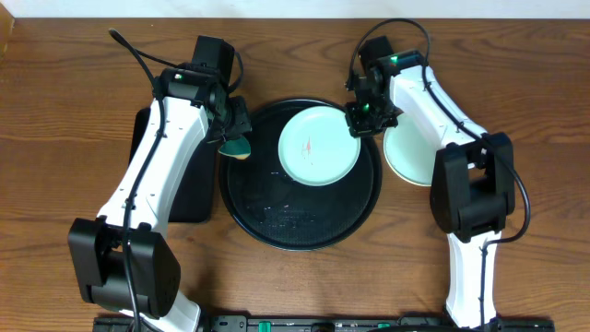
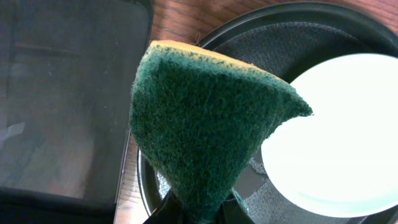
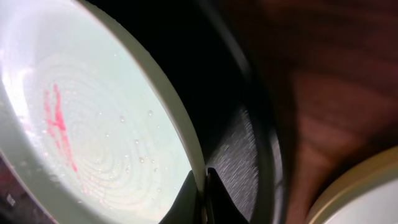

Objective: Clean dirty plates on tray and stack at the side
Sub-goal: 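Bring the sponge in the left gripper onto the light-blue plate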

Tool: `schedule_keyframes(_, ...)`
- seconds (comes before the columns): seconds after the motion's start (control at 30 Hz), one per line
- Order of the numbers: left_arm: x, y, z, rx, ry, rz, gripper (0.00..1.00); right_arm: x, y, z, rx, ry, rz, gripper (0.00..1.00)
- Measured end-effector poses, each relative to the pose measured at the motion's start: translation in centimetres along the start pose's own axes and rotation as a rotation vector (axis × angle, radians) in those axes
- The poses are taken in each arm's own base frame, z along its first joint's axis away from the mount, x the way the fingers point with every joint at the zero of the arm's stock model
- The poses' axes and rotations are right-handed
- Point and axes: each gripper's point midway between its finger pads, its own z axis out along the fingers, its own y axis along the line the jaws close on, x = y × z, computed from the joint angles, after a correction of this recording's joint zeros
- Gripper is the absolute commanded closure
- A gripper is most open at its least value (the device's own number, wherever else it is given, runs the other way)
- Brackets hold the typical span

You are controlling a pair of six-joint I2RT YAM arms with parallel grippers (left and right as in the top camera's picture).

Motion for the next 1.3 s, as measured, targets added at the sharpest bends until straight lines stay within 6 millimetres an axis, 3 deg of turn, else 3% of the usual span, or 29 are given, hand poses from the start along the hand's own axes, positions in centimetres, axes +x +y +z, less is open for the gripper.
schedule_keyframes(0.13, -0.2, -0.1, 0.0, 0.003, -0.007, 0.000, 0.92, 0.4, 1.2, 0.2, -0.005, 0.006, -0.024, 0.99)
schedule_keyframes(0.4, -0.3, -0.1, 0.0, 0.005, -0.011, 0.000, 0.92, 2.9, 1.9, 4.2, -0.018, 0.054, 0.002, 0.99)
schedule_keyframes(0.5, -0.4, -0.5, 0.0, 0.011, -0.020, 0.007, 0.93, 2.6, 2.1, 4.2, -0.034, 0.025, 0.010, 0.99)
schedule_keyframes(0.73, -0.4, -4.3, 0.8, 0.062, -0.074, 0.088, 0.93, 2.1, 2.5, 4.4, -0.045, -0.029, 0.003, 0.99)
schedule_keyframes(0.9, 1.1, -6.5, 3.6, 0.055, -0.018, 0.151, 0.92, 2.0, 2.5, 4.5, -0.051, -0.060, 0.000, 0.99)
schedule_keyframes(1.13, 4.1, -7.1, 9.4, -0.013, 0.123, 0.198, 0.93, 2.1, 2.6, 4.5, -0.055, -0.065, 0.014, 0.99)
schedule_keyframes(1.3, 5.0, -7.4, 10.8, -0.027, 0.153, 0.217, 0.92, 2.1, 2.6, 4.5, -0.056, -0.065, 0.014, 0.99)
